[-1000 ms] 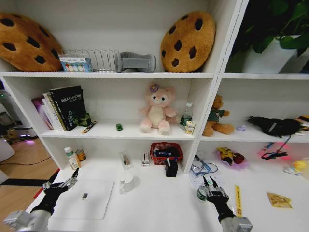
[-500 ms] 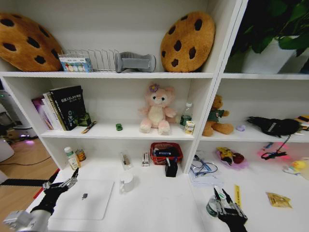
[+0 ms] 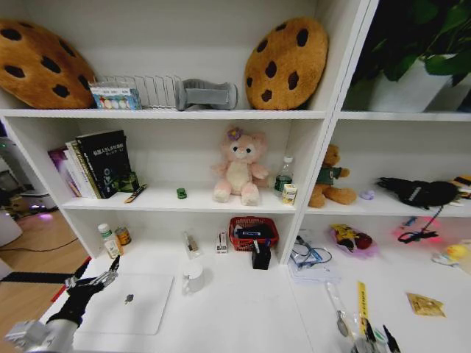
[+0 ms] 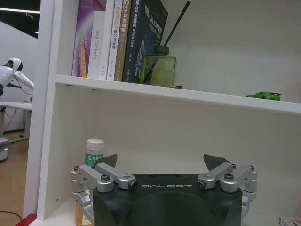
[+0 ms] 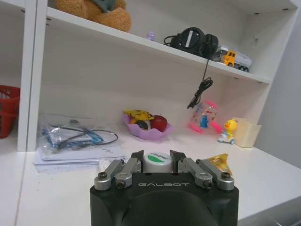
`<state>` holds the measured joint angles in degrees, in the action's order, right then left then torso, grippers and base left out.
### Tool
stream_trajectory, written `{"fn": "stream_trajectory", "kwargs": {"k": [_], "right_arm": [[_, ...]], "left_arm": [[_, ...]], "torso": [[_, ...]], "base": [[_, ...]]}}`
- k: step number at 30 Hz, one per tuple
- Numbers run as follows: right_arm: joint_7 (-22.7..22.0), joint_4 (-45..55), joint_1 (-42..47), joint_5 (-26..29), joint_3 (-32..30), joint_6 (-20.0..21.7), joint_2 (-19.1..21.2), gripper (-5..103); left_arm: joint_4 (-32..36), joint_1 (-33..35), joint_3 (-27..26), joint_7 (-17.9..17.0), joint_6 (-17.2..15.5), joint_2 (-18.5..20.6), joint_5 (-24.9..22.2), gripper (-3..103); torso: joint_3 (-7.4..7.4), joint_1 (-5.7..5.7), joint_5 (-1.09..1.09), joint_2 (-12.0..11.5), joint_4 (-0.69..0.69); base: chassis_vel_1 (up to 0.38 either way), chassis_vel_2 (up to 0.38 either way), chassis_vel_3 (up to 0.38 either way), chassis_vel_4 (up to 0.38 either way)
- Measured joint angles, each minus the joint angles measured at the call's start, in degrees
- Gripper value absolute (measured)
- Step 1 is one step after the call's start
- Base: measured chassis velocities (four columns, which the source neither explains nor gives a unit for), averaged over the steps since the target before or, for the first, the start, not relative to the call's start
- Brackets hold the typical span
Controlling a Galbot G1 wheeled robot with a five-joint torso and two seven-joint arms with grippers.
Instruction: Organize the objects on the table.
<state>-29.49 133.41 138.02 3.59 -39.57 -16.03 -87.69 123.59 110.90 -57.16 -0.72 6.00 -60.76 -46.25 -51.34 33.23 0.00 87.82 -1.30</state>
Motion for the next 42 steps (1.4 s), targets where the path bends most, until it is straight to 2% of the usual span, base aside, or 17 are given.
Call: {"fn": "stream_trajectory", "kwargs": {"k": [7, 13, 21, 25, 29, 35, 42], "right_arm": [[-2.42, -1.47, 1.83, -0.72, -0.03, -1.25, 0.95, 29], [-4.02, -11.25, -0.46, -5.64, 1.41, -5.84, 1.56, 29], [-4.93, -22.27, -4.82, -4.78, 1.88, -7.71, 2.02, 29], [-5.0, -24.11, -5.41, -4.91, 2.08, -8.47, 2.08, 29], [-5.09, -29.36, -7.3, -5.77, 2.43, -10.5, 2.32, 29], [-4.39, -36.01, -10.6, -5.83, 2.7, -11.95, 3.0, 29], [-0.16, -47.9, -20.19, -3.38, 2.94, -13.08, 5.44, 29]], "left_arm": [[0.0, 0.0, 0.0, 0.0, 0.0, 0.0, 0.0, 100], [0.0, 0.0, 0.0, 0.0, 0.0, 0.0, 0.0, 100], [0.0, 0.0, 0.0, 0.0, 0.0, 0.0, 0.0, 100], [0.0, 0.0, 0.0, 0.0, 0.0, 0.0, 0.0, 100], [0.0, 0.0, 0.0, 0.0, 0.0, 0.0, 0.0, 100], [0.0, 0.0, 0.0, 0.0, 0.0, 0.0, 0.0, 100], [0.0, 0.0, 0.0, 0.0, 0.0, 0.0, 0.0, 100]], "torso": [[0.0, 0.01, 0.0, 0.0, 0.01], [0.0, 0.01, 0.01, 0.0, 0.0], [0.0, 0.01, 0.01, 0.0, 0.0], [-0.01, 0.01, 0.0, 0.0, 0.0], [0.0, 0.01, 0.0, 0.0, 0.0], [-0.01, 0.01, -0.01, -0.01, 0.0], [-0.01, 0.01, 0.0, -0.01, 0.0]], "base": [[0.0, 0.0, 0.0, 0.0], [0.0, 0.0, 0.0, 0.0], [0.0, 0.0, 0.0, 0.0], [0.0, 0.0, 0.0, 0.0], [0.0, 0.0, 0.0, 0.0], [0.0, 0.0, 0.0, 0.0], [0.0, 0.0, 0.0, 0.0]]}}
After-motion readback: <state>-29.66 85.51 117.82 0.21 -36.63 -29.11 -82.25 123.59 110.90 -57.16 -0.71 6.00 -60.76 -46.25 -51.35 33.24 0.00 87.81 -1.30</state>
